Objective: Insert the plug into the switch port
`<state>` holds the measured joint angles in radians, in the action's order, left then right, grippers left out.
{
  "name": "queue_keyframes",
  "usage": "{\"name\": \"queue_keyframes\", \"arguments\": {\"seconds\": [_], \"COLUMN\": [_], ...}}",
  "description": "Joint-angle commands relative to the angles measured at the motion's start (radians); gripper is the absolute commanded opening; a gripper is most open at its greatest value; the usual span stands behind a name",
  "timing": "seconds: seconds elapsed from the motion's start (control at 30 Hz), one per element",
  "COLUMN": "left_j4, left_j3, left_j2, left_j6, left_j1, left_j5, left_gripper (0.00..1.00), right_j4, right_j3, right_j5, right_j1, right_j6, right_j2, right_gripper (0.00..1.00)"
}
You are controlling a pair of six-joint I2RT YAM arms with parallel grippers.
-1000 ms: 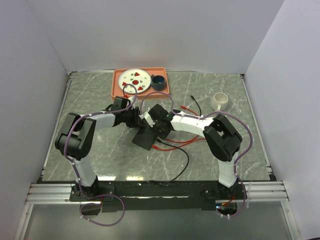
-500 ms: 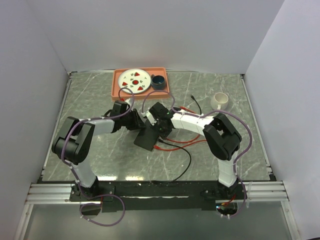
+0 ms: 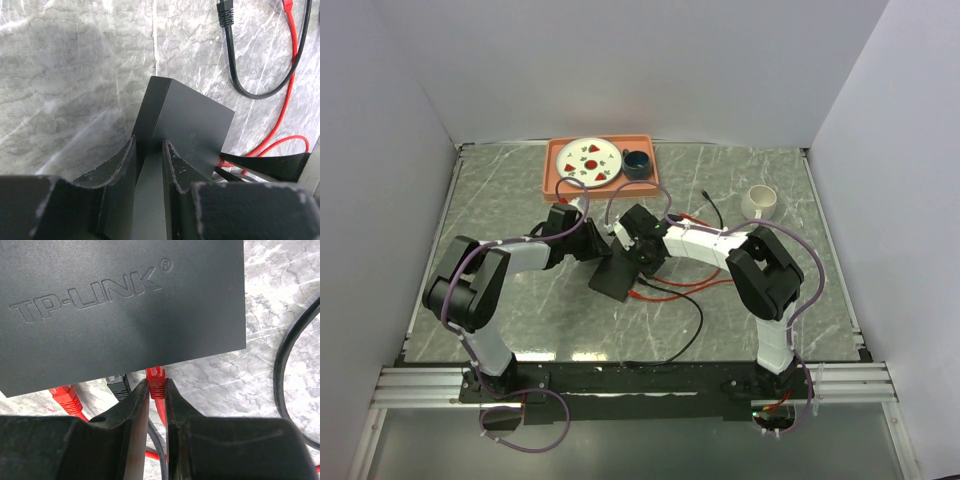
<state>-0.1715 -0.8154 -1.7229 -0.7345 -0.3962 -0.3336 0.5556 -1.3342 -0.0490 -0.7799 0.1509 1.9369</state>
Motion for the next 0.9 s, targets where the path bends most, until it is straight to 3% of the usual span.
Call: {"name": "queue_keyframes", "arguments": {"seconds": [0.0, 0.87], "left_j4": [0.053, 0.047], "left_j3": [-0.019, -0.024], "left_j2": [-0.003, 0.006], "left_j6": [-0.071, -0.098], "left_j1": [-0.136, -0.196], "left_j5": [-0.271, -0.274], "left_gripper": [0.01, 0.01], "right_j4": [-0.436, -0.488], "right_j3": [-0.095, -0.234], "right_j5": [-0.087, -0.164], "right_j1": [-0.009, -0.012], "right_j6": [0.002, -0.014], "right_j2": [-0.038, 0.017], "right_gripper": [0.0, 0.0]}}
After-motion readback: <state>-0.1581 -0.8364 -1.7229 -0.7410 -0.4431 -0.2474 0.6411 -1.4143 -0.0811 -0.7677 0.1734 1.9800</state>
